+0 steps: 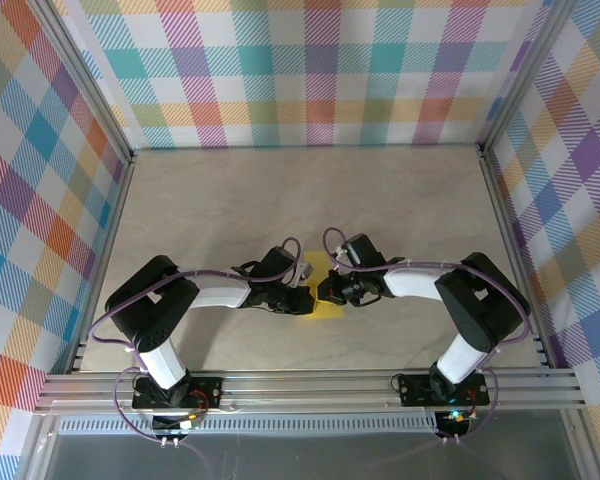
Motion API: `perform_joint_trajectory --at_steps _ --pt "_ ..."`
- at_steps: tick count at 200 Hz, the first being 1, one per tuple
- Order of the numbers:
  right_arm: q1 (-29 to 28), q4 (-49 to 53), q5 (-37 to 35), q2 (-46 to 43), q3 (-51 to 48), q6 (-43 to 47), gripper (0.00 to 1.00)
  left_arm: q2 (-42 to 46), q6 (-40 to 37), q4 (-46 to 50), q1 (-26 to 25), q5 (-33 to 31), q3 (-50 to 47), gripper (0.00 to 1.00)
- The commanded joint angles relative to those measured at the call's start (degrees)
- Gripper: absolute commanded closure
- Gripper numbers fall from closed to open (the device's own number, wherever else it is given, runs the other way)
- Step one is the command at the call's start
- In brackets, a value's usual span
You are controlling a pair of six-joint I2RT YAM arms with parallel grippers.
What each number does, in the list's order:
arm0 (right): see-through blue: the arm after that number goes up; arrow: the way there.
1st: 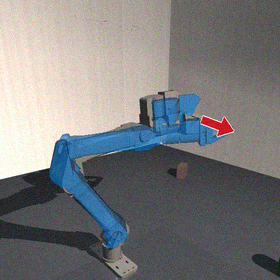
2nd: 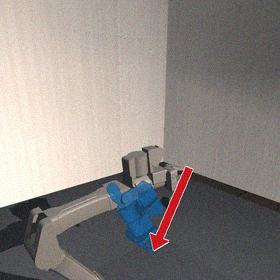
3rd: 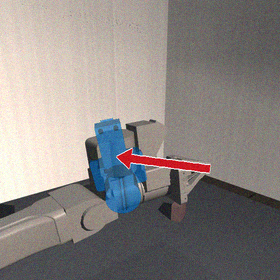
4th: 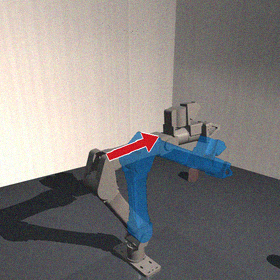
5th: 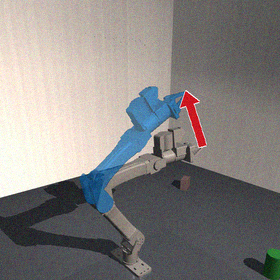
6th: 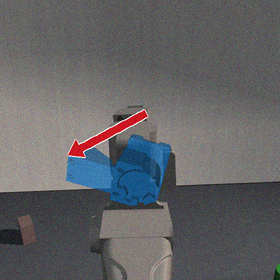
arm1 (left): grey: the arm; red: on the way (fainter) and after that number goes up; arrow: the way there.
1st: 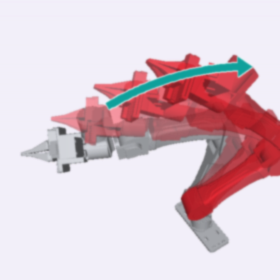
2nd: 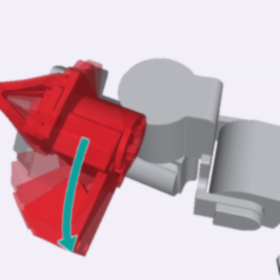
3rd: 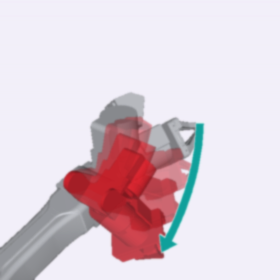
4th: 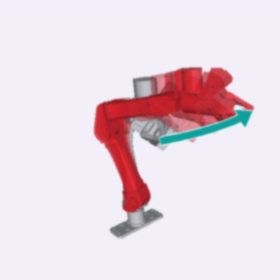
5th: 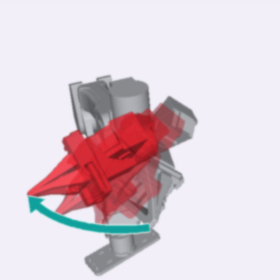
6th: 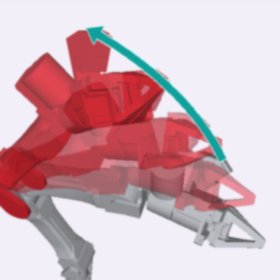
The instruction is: Fold a paper plane with a square sheet of paper (fold left side to right side)
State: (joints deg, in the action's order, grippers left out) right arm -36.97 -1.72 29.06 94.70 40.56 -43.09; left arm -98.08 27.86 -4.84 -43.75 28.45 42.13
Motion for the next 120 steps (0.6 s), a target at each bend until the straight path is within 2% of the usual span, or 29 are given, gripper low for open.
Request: perform_joint_trajectory --at_steps 1,120 --pt "-0.5 -0.8 -0.2 1.8 0.6 -0.1 1.00 -0.6 -0.3 2.7 -0.7 -1.6 -1.4 1.00" --pt "-0.4 6.5 -6.5 3.5 2.8 4.5 1.00 -1.3 0.1 7.0 -0.7 -4.7 -1.2 1.00"
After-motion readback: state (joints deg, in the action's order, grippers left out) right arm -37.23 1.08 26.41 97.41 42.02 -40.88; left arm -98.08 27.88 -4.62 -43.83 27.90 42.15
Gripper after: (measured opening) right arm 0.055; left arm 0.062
